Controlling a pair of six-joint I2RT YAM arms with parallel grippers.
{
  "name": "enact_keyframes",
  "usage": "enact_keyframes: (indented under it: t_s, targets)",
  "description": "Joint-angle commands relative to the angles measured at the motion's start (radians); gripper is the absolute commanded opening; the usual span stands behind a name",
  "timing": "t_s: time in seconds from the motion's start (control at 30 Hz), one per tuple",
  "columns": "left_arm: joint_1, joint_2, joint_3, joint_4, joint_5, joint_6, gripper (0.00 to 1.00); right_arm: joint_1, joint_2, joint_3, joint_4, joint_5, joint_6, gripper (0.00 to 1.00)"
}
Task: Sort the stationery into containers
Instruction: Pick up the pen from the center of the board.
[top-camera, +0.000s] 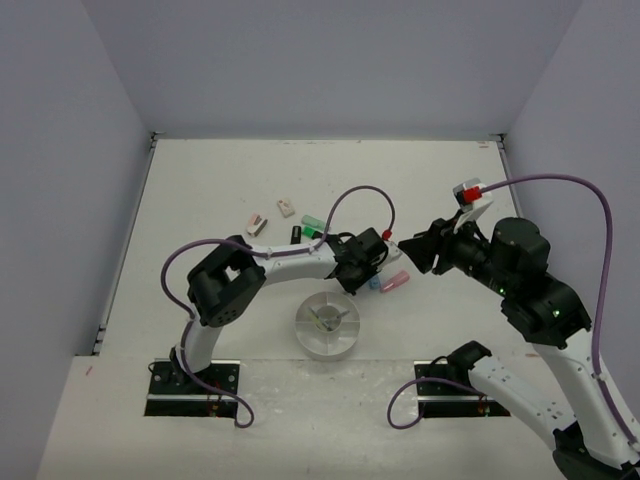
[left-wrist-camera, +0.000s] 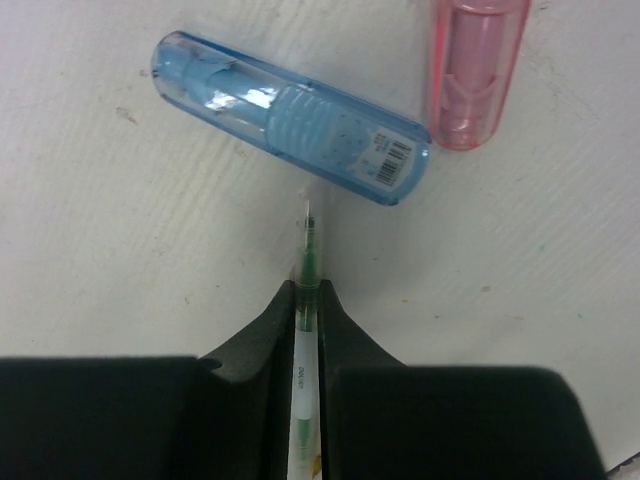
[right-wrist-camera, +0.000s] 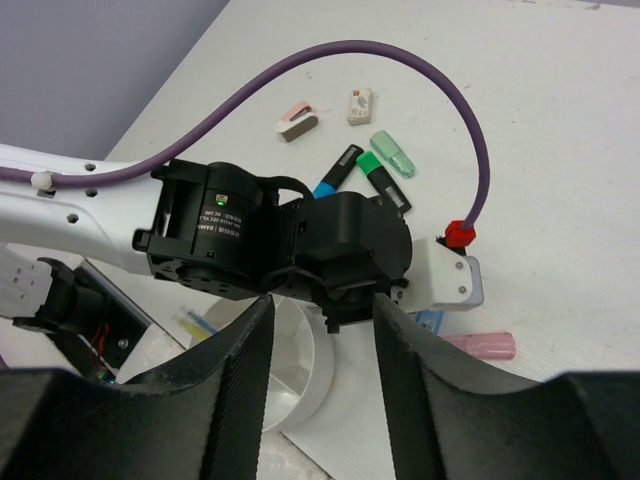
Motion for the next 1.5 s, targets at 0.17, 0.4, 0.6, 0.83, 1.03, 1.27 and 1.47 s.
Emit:
enact_keyframes:
  t_s: [0.17, 0.4, 0.6, 0.83, 1.03, 1.27, 1.47]
  targets:
    - [0.095, -0.047, 0.115, -0.067, -0.136, -0.098, 0.0, -0.004, -0.006, 0.067, -0.019, 0.061, 0.005, 0.52]
    - [0.129, -0.172, 0.118, 0.026, -0.267, -0.177, 0.0, -0.004, 0.013, 0.088, -0.019, 0.053, -0.003, 0.59]
    - [0.135, -0.268, 0.136, 0.054, -0.361, -0.222, 0.0, -0.004, 0.043, 0.117, -0.018, 0.052, -0.012, 0.99]
    - [0.14, -0.455, 0.121, 0.11, -0.315, -0.283, 0.0, -0.004, 0.104, 0.124, -0.016, 0.039, 0.024, 0.99]
    - [0.138, -0.715, -0.045, 0.282, -0.202, -0.394, 0.0, -0.004, 0.121, 0.073, 0.052, -0.042, 0.095, 0.99]
    - [0.123, -1.057, -0.472, 0.669, -0.059, -0.482, 0.0, -0.004, 0.139, 0.076, 0.066, -0.071, 0.081, 0.99]
    - [0.099, -1.198, -0.775, 0.867, -0.032, -0.56, 0.0, -0.003, 0.157, 0.075, 0.069, -0.1, 0.084, 0.98]
